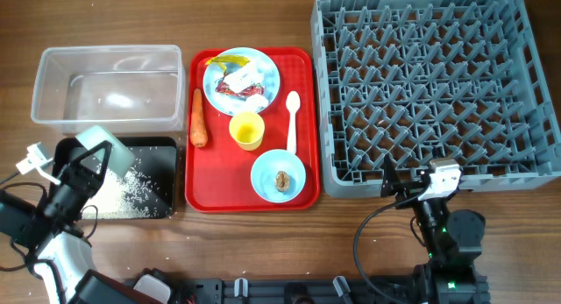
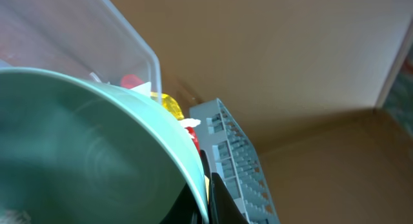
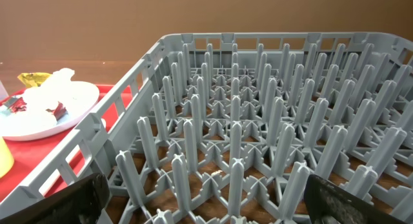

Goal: Sort waste into correct bins and load items into the dishwasher rack

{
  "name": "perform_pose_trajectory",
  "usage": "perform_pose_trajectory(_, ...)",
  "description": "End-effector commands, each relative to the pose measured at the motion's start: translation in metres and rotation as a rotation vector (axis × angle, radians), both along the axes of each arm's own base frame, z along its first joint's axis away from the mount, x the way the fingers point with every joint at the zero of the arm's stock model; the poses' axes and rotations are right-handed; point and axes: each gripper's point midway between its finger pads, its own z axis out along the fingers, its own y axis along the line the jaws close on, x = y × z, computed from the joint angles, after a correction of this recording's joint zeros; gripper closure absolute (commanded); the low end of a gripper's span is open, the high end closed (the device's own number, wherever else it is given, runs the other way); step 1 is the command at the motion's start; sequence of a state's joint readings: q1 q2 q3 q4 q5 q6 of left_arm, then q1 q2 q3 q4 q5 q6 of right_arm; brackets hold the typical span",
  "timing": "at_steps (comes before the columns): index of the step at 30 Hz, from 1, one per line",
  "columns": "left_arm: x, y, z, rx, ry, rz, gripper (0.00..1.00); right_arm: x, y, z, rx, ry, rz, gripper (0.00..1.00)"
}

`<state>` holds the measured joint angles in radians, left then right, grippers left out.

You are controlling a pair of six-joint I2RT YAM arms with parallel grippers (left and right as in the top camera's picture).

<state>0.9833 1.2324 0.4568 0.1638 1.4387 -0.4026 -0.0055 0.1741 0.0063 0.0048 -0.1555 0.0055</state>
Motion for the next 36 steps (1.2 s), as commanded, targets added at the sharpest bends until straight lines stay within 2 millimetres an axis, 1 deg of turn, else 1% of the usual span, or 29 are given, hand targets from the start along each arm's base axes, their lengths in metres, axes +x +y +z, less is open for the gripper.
perform_pose_trajectory(1,-0.001,0.005,-0.003,0.025,-0.006,0.017,0.96,0.0,-0.002,0.001,-0.006,-0.008,-0.009,0.01)
perform_pose_trajectory(3,-0.003,-0.001,0.0,-0.012,-0.019,-0.022,0.96,0.0,-0.002,0.001,-0.006,-0.008,-0.009,0.0)
perform_pose_trajectory(5,-0.003,-0.001,-0.001,-0.023,-0.01,-0.02,0.96,0.0,-0.002,0.001,-0.006,-0.008,-0.009,0.01)
perform_pose_trajectory(6,-0.007,-0.007,0.004,-0.072,-0.019,-0.06,0.96,0.0,-0.002,0.001,-0.006,-0.008,-0.009,0.0)
perform_pose_trajectory(7,-0.006,-0.007,0.005,-0.021,-0.047,-0.063,0.96,0.0,-0.002,0.001,-0.006,-0.008,-0.009,0.0)
perform_pose_trajectory(8,-0.002,0.003,-0.005,0.011,-0.005,0.005,0.96,0.0,-0.002,0.001,-0.006,-0.008,-0.009,0.0)
perform_pose_trajectory(9,0.0,0.011,-0.015,-0.023,0.062,0.064,0.96,0.0,-0.002,0.001,-0.006,-0.008,-0.009,0.0)
perform_pose_trajectory(10,-0.002,0.008,-0.015,-0.084,0.079,0.052,0.96,0.0,-0.002,0.001,-0.006,-0.008,-0.009,0.0)
perform_pose_trajectory(11,-0.005,-0.002,-0.006,-0.087,0.027,-0.017,0.96,0.0,-0.002,0.001,-0.006,-0.008,-0.009,0.0)
perform_pose_trajectory(12,-0.002,-0.001,-0.008,-0.015,0.005,-0.011,0.96,0.0,-0.002,0.001,-0.006,-0.008,-0.009,0.0)
perform_pose_trajectory(13,0.0,0.005,-0.014,-0.014,0.039,0.027,0.96,0.0,-0.002,0.001,-0.006,-0.008,-0.009,0.0)
perform_pose_trajectory(15,-0.005,-0.006,-0.004,-0.096,0.019,-0.041,0.96,0.0,-0.002,0.001,-0.006,-0.008,-0.009,0.0)
perform_pose_trajectory(16,-0.004,-0.005,-0.005,-0.09,0.022,-0.034,0.96,0.0,-0.002,0.001,-0.006,-0.008,-0.009,0.0)
perform_pose_trajectory(17,-0.001,0.001,-0.011,-0.072,0.048,0.008,0.96,0.0,-0.002,0.001,-0.006,-0.008,-0.009,0.0)
perform_pose_trajectory(18,-0.002,0.002,-0.011,-0.114,0.067,0.012,0.96,0.0,-0.002,0.001,-0.006,-0.008,-0.009,0.0)
perform_pose_trajectory(19,-0.006,-0.006,-0.003,-0.144,0.038,-0.043,0.96,0.0,-0.002,0.001,-0.006,-0.008,-0.009,0.0)
perform_pose_trajectory(20,-0.006,-0.009,0.0,-0.137,0.022,-0.063,0.96,0.0,-0.002,0.001,-0.006,-0.008,-0.009,0.0)
perform_pose_trajectory(22,0.002,0.005,-0.012,-0.081,0.069,0.03,0.96,0.0,-0.002,0.001,-0.006,-0.008,-0.009,0.0)
perform_pose_trajectory(27,0.007,0.009,-0.018,-0.062,0.104,0.072,0.96,0.0,-0.002,0.001,-0.006,-0.008,-0.009,0.0)
perform_pose_trajectory(29,0.011,0.005,-0.02,-0.057,0.125,0.074,0.96,0.0,-0.002,0.001,-0.006,-0.008,-0.009,0.0)
perform_pose_trajectory(32,0.022,-0.006,-0.018,-0.01,0.149,0.078,0.96,0.0,-0.002,0.001,-0.006,-0.008,-0.009,0.0)
perform_pose_trajectory(34,0.027,-0.012,-0.011,0.019,0.146,0.081,0.96,0.0,-0.002,0.001,-0.006,-0.008,-0.009,0.0)
perform_pose_trajectory(36,0.03,-0.02,0.001,0.049,0.134,0.087,0.96,0.0,-0.002,0.001,-0.006,-0.008,-0.009,0.0)
